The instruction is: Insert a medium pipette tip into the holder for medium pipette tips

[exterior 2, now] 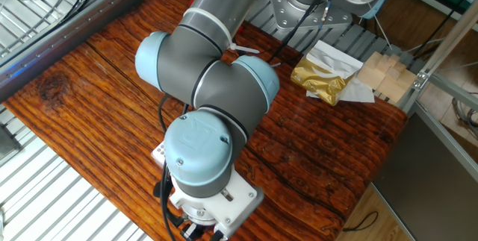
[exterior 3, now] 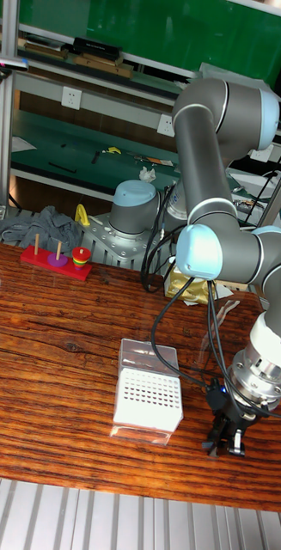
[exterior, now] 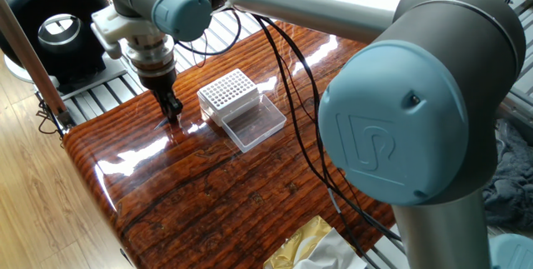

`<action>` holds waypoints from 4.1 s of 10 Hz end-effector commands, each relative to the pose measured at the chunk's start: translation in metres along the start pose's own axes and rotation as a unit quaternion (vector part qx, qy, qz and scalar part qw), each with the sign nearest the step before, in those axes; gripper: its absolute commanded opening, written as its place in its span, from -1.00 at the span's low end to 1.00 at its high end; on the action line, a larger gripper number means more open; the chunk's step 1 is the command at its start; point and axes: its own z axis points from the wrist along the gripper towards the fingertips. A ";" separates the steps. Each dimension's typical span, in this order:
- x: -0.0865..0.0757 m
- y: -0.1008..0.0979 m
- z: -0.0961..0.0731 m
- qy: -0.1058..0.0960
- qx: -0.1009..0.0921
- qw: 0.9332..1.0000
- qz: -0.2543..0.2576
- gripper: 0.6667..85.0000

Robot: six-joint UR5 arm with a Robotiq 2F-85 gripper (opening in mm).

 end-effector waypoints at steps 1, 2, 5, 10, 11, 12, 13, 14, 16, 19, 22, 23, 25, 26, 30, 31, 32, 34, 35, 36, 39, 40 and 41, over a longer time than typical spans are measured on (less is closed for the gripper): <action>-0.003 0.000 0.000 -0.006 0.000 1.000 0.007 -0.26; -0.003 0.000 0.000 -0.006 0.001 1.000 0.009 -0.29; 0.002 0.003 -0.003 -0.005 0.001 1.000 0.016 -0.46; 0.003 0.000 0.000 -0.009 0.010 1.000 0.022 -0.57; 0.007 0.001 -0.004 -0.002 0.011 1.000 0.029 -0.75; 0.012 0.002 -0.008 0.006 0.013 0.999 0.034 -0.79; 0.007 0.002 -0.007 0.001 0.013 0.999 0.040 -0.83; 0.001 -0.003 -0.003 -0.007 0.020 0.999 0.043 -0.83; 0.000 -0.006 -0.002 -0.005 0.025 0.999 0.045 -0.83; -0.004 -0.006 -0.004 -0.009 0.025 0.998 0.057 -0.92; -0.007 -0.007 -0.005 -0.014 0.027 0.997 0.066 -0.98; -0.008 -0.007 -0.005 -0.016 0.027 0.997 0.070 -0.99; -0.008 -0.006 -0.008 -0.015 0.025 0.997 0.078 -0.99; -0.008 -0.006 -0.008 -0.015 0.025 0.996 0.079 -0.99; 0.000 -0.010 -0.018 -0.006 0.027 0.996 0.089 -0.99; 0.003 -0.010 -0.023 0.001 0.030 0.995 0.096 -0.99; -0.001 -0.012 -0.024 -0.004 0.033 0.994 0.106 -0.99; 0.000 -0.012 -0.025 -0.005 0.034 0.993 0.115 -0.99; 0.000 -0.012 -0.025 -0.006 0.033 0.992 0.120 -0.99; 0.004 -0.013 -0.027 -0.001 0.032 0.992 0.122 -0.99; 0.027 -0.016 -0.031 0.037 0.034 0.991 0.125 -0.99; 0.029 -0.016 -0.033 0.041 0.031 0.991 0.127 -0.99; 0.032 -0.017 -0.037 0.050 0.032 0.990 0.128 -0.99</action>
